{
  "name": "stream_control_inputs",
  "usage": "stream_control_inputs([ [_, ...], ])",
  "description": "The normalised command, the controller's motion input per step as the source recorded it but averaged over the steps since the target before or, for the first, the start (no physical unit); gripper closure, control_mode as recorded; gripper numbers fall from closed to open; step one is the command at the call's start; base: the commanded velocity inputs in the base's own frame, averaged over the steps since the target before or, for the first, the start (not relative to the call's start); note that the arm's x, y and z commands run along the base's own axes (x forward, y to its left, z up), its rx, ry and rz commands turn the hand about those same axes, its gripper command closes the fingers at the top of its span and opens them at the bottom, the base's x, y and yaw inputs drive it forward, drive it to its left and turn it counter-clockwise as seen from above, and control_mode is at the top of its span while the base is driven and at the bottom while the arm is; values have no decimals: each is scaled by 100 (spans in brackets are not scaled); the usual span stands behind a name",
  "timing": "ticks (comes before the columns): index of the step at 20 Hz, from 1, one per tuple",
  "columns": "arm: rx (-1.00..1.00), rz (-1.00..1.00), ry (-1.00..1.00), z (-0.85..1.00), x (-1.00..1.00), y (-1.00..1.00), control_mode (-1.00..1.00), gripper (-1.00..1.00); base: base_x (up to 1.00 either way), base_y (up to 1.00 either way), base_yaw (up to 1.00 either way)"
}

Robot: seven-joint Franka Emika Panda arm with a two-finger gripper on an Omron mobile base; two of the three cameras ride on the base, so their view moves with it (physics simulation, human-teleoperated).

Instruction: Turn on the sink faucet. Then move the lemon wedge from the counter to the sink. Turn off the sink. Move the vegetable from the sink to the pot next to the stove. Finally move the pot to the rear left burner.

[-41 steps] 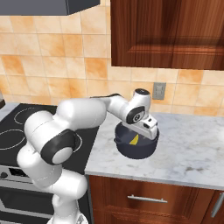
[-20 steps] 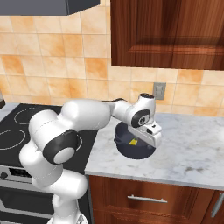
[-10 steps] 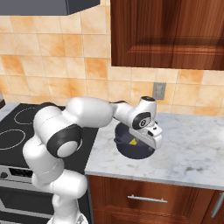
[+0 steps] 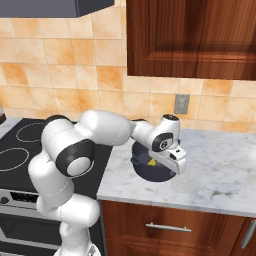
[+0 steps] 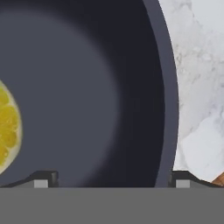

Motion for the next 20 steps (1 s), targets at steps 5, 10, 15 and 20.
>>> stream_control_inputs([
  [5,0,0,0,-3,0,0,-100,100,0,0,0],
  [10,0,0,-7,2,-12,2,-100,100,0,0,0],
  [15,0,0,-14,29,-25,27,-100,100,0,0,0],
  [20,0,0,-12,47,-18,54,-100,100,0,0,0],
])
